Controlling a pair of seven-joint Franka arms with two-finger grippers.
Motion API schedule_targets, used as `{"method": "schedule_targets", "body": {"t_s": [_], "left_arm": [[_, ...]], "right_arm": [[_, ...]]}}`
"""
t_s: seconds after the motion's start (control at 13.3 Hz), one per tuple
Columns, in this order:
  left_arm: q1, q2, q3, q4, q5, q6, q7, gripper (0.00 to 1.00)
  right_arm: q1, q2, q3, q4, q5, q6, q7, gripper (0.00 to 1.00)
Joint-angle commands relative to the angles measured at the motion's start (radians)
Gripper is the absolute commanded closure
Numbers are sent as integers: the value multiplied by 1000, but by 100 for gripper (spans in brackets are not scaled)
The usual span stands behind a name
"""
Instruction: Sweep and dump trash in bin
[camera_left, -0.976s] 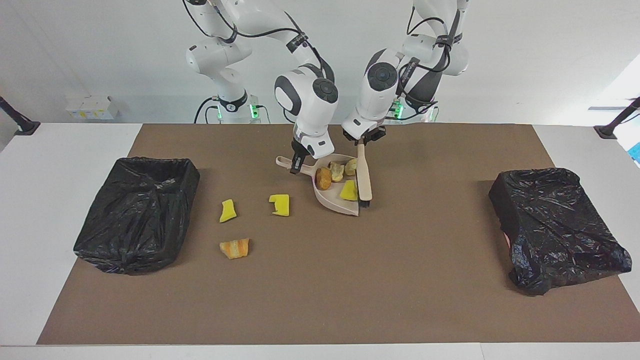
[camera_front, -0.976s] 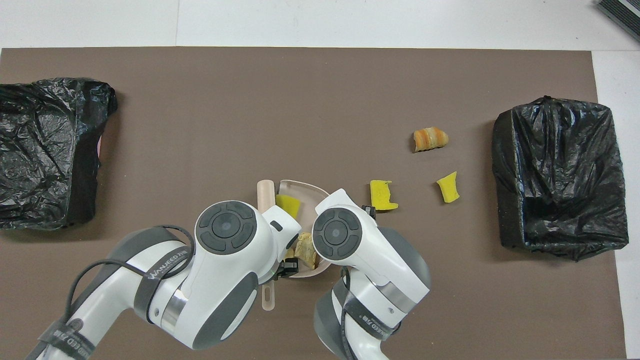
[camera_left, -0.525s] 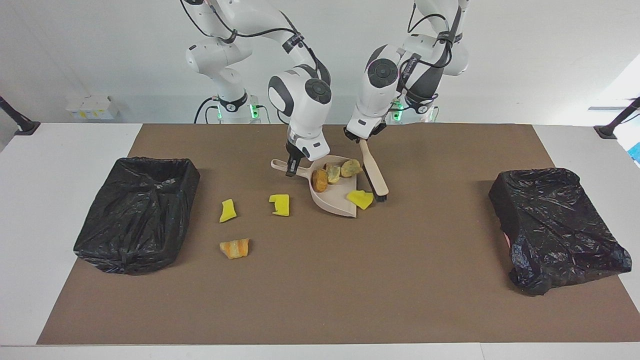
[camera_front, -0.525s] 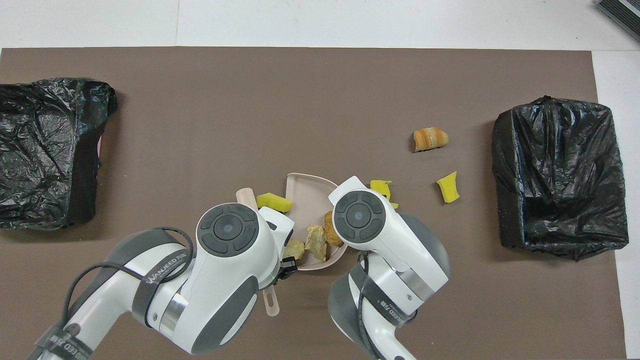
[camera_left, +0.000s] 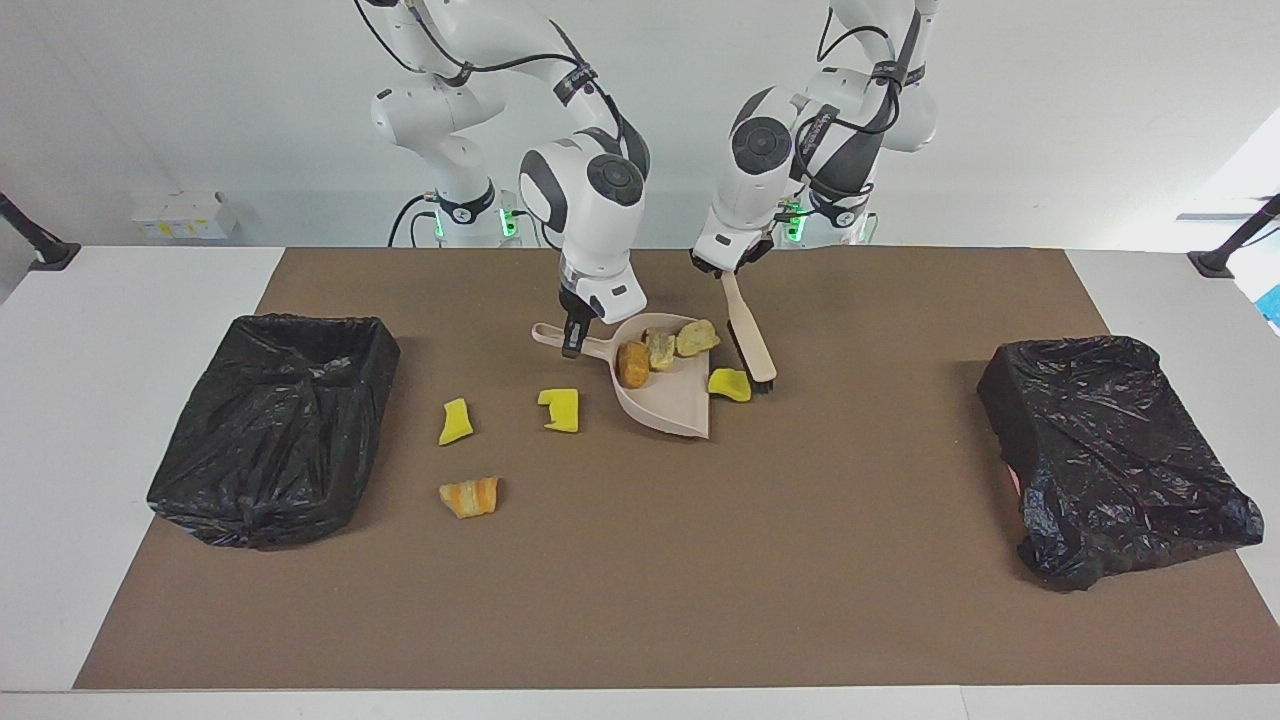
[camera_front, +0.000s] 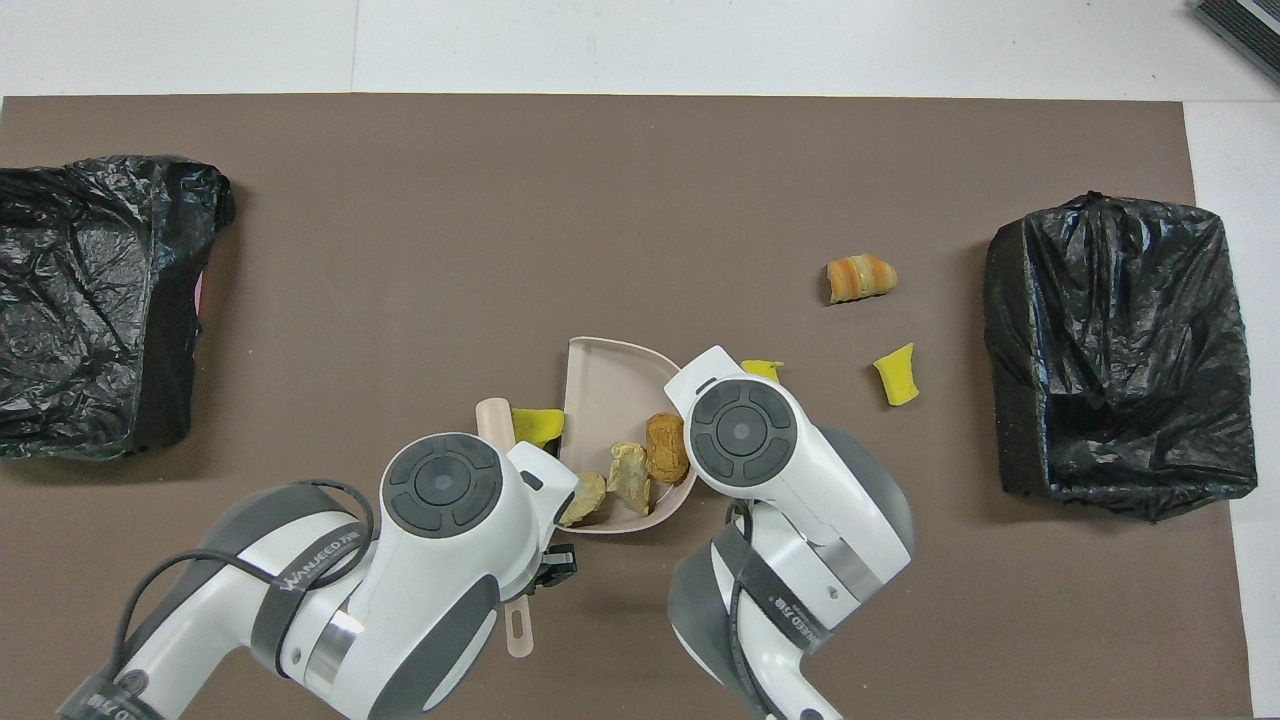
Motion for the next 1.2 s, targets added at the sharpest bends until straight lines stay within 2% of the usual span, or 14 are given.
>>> {"method": "schedule_targets", "body": {"t_s": [0.0, 0.3, 0.75, 0.98, 1.13], "left_arm": [[65, -40, 3, -53, -8, 3, 132, 100], [156, -41, 3, -70, -8, -1, 247, 100], [196, -43, 1, -114, -8, 61, 371, 100], [182, -18, 0, -117, -11, 81, 425, 100], [136, -20, -3, -116, -46, 75, 433, 100]], "right_arm": [[-1, -13, 3, -38, 27, 60, -16, 100], [5, 16, 3, -40, 27, 105, -7, 100], [7, 24, 3, -40, 25, 111, -7, 100], [12, 37, 3, -37, 24, 119, 6, 100], [44, 36, 0, -15, 10, 20, 35, 100]]}}
